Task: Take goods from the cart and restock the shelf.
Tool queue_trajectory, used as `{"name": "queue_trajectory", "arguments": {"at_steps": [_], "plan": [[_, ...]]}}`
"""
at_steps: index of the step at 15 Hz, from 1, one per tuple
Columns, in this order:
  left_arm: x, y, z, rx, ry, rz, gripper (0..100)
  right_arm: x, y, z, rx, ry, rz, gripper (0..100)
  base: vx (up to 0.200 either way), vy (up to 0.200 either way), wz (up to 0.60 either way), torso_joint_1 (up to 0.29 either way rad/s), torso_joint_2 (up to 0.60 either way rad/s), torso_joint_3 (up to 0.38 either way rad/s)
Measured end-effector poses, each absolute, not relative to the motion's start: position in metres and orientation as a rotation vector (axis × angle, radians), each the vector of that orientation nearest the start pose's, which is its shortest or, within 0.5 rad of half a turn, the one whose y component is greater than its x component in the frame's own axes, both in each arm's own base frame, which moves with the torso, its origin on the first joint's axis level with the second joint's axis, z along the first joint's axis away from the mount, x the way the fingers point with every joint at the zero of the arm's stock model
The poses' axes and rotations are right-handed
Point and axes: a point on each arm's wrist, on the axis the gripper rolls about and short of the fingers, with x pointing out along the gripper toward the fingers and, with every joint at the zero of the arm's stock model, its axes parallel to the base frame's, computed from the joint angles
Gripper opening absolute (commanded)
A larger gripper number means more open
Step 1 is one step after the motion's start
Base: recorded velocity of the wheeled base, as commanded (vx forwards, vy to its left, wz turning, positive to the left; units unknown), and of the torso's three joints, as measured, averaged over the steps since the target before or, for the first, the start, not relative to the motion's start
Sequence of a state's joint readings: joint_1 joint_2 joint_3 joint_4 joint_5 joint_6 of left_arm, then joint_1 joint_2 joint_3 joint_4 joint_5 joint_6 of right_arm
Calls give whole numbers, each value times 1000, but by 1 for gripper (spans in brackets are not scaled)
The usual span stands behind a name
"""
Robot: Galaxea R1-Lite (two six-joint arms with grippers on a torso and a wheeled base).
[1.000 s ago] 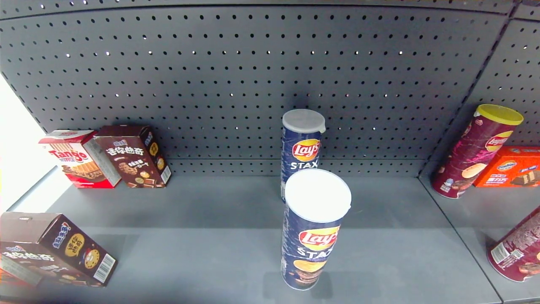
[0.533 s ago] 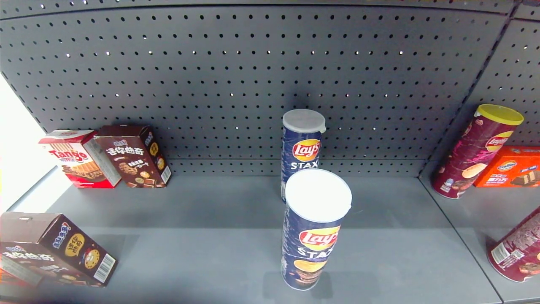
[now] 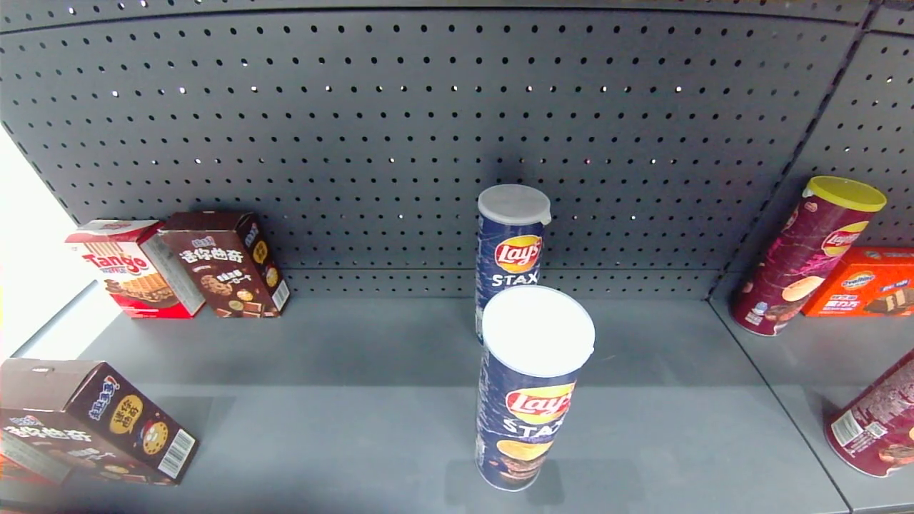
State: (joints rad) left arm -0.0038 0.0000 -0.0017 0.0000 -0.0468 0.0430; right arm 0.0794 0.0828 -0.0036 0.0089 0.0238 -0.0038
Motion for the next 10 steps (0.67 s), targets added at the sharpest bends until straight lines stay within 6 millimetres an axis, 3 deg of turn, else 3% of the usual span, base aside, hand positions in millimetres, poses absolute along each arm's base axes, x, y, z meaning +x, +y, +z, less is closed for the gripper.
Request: {"name": "queue_trajectory", "arguments": {"at_steps": [2,7,9,10], "plan": [[-23,-1,76,44,-3,-51,100,-18,1,77,-1,68,24,100,0,0,0,0,0,0],[-23,-1,76,46,-3,-48,100,-23,1,76,0,10,30,100,0,0,0,0,0,0],[-23,-1,76,51,-3,-51,100,-23,1,76,-1,6,33,100,-200,0,0,5,5,5],[-23,-1,76,45,-3,-47,100,-23,1,76,-1,5,33,100,0,0,0,0,0,0]]}}
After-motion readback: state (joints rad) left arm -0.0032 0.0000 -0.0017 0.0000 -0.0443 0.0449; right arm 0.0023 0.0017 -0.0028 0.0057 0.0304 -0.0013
